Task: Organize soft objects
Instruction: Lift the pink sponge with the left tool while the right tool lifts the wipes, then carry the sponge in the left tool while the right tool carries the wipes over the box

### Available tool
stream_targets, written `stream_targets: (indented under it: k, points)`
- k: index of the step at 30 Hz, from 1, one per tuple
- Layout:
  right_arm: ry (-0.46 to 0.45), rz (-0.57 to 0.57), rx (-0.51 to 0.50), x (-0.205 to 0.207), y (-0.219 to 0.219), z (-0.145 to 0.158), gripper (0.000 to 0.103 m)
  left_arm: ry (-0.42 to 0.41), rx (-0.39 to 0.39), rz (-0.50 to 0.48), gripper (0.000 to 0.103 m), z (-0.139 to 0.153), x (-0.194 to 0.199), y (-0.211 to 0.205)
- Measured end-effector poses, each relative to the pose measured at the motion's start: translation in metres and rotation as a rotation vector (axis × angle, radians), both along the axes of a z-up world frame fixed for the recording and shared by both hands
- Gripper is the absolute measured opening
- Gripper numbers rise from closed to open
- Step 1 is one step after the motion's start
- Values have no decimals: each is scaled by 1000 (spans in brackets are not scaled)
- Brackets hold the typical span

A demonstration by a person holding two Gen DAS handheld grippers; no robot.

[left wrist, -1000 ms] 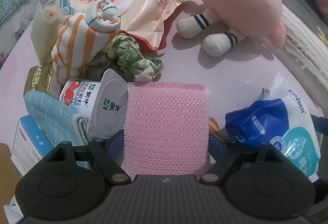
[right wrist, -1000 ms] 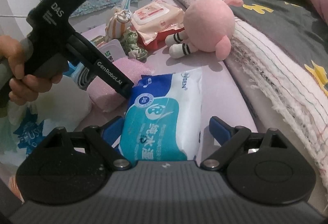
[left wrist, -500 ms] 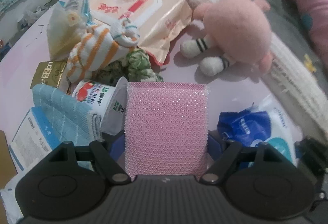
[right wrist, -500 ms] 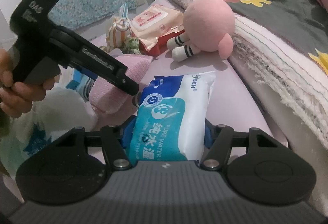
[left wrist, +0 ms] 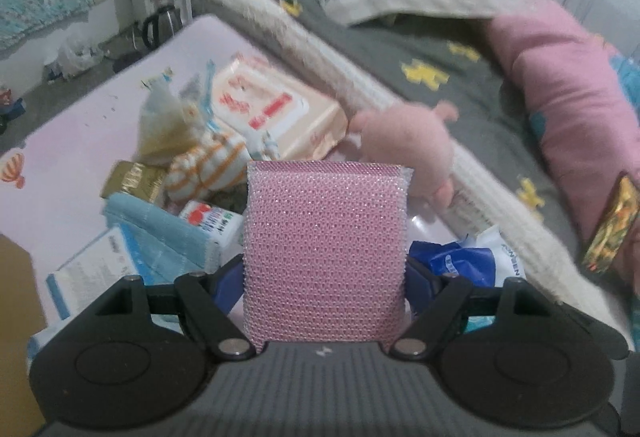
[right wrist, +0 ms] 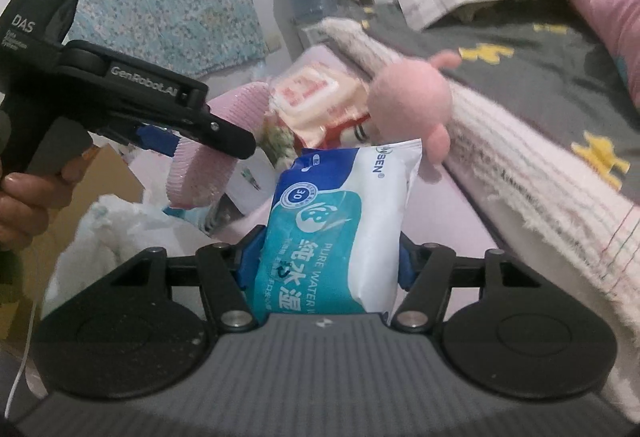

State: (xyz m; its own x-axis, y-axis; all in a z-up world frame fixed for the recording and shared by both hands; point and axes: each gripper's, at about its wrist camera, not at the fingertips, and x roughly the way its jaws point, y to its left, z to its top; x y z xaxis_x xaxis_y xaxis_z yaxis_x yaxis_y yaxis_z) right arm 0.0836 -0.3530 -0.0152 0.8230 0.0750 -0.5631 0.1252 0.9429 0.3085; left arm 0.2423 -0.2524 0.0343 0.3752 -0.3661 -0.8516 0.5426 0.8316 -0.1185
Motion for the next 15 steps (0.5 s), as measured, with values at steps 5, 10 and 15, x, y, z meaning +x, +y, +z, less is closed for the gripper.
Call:
stream_targets:
  k: [5,10,15]
  points:
    - [-73,43,-30,-9,22,33,61,-71,-81,44,80,42,-23,42]
    - [-141,136,-40,-8,55,65,61,-141,-152,118,80,81,-45,101]
    - [-190,275,-19,11,99,97,61,-222,-178,250,81,112,-65,178]
